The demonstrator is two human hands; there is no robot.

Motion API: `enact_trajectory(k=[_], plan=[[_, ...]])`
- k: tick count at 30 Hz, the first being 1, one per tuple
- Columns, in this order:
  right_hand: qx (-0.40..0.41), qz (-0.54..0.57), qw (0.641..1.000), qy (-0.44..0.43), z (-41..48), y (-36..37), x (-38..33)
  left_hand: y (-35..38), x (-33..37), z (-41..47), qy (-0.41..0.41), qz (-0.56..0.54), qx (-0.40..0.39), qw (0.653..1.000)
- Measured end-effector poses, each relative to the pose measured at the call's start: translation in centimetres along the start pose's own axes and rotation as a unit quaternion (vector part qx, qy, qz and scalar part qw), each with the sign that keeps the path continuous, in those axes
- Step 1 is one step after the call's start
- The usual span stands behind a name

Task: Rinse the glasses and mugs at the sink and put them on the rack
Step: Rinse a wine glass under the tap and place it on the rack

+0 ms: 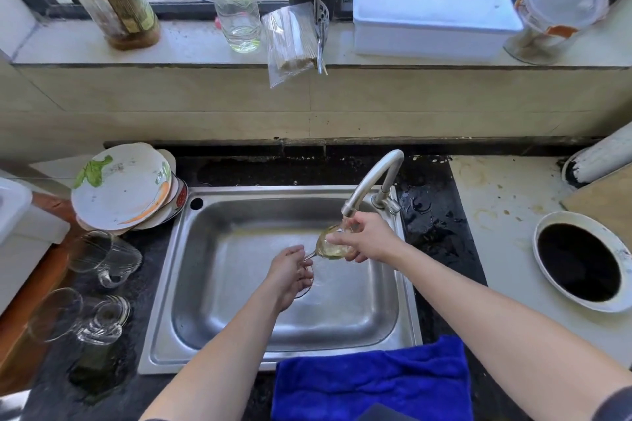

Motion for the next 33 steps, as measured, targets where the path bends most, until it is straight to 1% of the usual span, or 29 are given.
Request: enact_trajectory(k=[2,5,7,10,12,14,15,16,18,19,20,21,22,23,25,26,28,29,30,31,32,33], plan=[[0.000,-0.013,1.000,-0.015,-0.3,0.0,0.1,-0.1,0.4,0.0,0.009,0.022,0.010,1.000],[-0.043,-0.007,0.998,-0.053,-0.5,-0.1,-0.2,-0.5,0.4,-0.2,-0.021,0.086,0.002,0.996],[-0.044,-0.002,0.998,-0.052,-0.3,-0.2,-0.4,-0.4,0.4,-0.5,-0.030,0.089,-0.001,0.996],[-0.004,-0.034,0.999,-0.007,0.2,-0.1,-0.4,0.0,1.0,-1.0,0.017,0.046,0.018,0.999],[0.011,-0.042,0.998,0.054,0.4,0.0,-0.4,-0.1,1.9,-1.7,0.059,0.045,0.044,0.996],[0.004,-0.007,0.992,0.129,0.6,0.2,-0.2,-0.3,3.1,-2.4,0.117,0.057,0.070,0.989],[-0.006,0.017,0.987,0.161,0.6,0.4,-0.1,-0.3,3.9,-2.9,0.163,0.071,0.084,0.980],[-0.018,0.040,0.981,0.187,0.5,0.6,0.1,-0.3,4.8,-3.6,0.225,0.097,0.101,0.964],[-0.046,0.096,0.969,0.225,0.4,1.3,0.5,0.1,6.5,-5.5,0.345,0.189,0.133,0.910],[-0.057,0.129,0.961,0.237,0.3,1.6,0.7,0.4,7.1,-6.5,0.388,0.236,0.146,0.879],[-0.067,0.160,0.954,0.243,0.3,1.9,0.9,0.8,7.4,-7.1,0.414,0.272,0.155,0.855],[-0.072,0.185,0.949,0.245,0.2,2.2,0.9,1.0,7.6,-7.3,0.424,0.292,0.161,0.842],[-0.069,0.200,0.948,0.239,0.2,2.3,0.9,1.0,7.6,-7.3,0.423,0.302,0.164,0.838],[-0.053,0.211,0.950,0.225,0.1,2.2,0.7,0.9,7.4,-6.8,0.412,0.297,0.165,0.845],[0.007,0.214,0.962,0.168,0.3,1.6,0.5,0.5,6.6,-4.7,0.351,0.280,0.159,0.879],[0.037,0.202,0.971,0.123,0.4,1.2,0.3,0.4,5.9,-3.4,0.297,0.259,0.151,0.907],[0.071,0.136,0.988,0.010,0.2,0.5,-0.1,0.5,4.5,-1.6,0.154,0.188,0.115,0.963],[0.077,0.080,0.993,-0.049,-0.1,0.2,-0.4,0.7,3.9,-0.9,0.085,0.159,0.088,0.980],[0.072,0.021,0.992,-0.105,-0.5,0.0,-0.7,0.9,3.4,-0.6,0.030,0.142,0.061,0.988],[0.061,-0.026,0.986,-0.151,-0.9,-0.1,-0.7,1.2,3.1,-0.4,-0.007,0.133,0.037,0.990],[0.053,-0.059,0.979,-0.188,-1.1,-0.2,-0.5,1.5,2.8,-0.2,-0.026,0.134,0.021,0.990],[0.064,-0.092,0.968,-0.224,-1.4,-0.4,-0.2,1.8,2.7,-0.1,-0.034,0.135,0.012,0.990]])
Point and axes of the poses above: each hand's wrist, its own z-axis towards the middle knuckle, its own y-axis out of the palm, x = y × z, the point moved 2 cm from there along z, towards the middle knuckle, and after that the axes turned 13 degrees about x, right-handed, at the moved point
